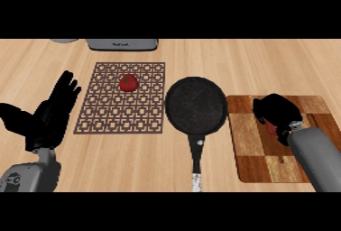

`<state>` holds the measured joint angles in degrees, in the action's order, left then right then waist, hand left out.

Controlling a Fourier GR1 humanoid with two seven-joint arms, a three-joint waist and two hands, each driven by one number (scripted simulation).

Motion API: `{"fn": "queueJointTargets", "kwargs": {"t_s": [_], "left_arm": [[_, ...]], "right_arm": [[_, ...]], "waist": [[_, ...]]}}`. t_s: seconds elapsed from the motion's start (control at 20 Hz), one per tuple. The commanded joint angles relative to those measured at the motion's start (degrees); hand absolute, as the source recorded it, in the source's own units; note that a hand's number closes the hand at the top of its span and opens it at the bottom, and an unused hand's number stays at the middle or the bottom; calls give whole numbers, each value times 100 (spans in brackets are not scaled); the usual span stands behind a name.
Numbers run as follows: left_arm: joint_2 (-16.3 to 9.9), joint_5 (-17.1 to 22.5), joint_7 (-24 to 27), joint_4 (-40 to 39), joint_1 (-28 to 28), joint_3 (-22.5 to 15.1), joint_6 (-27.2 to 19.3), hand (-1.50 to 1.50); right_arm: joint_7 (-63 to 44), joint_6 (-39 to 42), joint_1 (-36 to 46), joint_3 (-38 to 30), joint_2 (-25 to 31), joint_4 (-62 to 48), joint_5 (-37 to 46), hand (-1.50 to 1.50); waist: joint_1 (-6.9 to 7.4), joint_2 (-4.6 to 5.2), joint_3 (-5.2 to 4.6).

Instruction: Pick the bell pepper from the cutting board and place it in the pan

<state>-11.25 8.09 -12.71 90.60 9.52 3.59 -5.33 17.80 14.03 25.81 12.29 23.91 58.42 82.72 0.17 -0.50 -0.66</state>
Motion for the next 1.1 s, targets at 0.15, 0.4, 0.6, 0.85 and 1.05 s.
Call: {"fn": "queueJointTargets", "kwargs": {"t_s": [0.15, 0.4, 0.6, 0.85, 1.05], "left_arm": [[-33, 10, -36, -48, 76, -69, 133, 0], [53, 13, -43, -28, 111, -158, 135, 0], [108, -25, -81, -140, 158, -299, 194, 0], [87, -32, -158, -201, 386, -326, 226, 0], [181, -138, -232, -300, 661, -329, 26, 0]], "right_arm": [[-2198, 678, -161, 15, -2309, 335, -544, 150], [-3497, 489, 51, 106, -2354, 792, -1155, 150], [-4833, -127, 607, 836, -2376, 1418, -1146, 150], [-6620, -363, 1508, 1865, -2386, 2018, -845, 150], [-8095, -165, 2253, 2622, -2389, 2315, -1220, 150]], "waist": [[130, 43, 77], [437, 23, 94], [575, -19, 69], [612, -40, 48], [590, 6, 49]]}}
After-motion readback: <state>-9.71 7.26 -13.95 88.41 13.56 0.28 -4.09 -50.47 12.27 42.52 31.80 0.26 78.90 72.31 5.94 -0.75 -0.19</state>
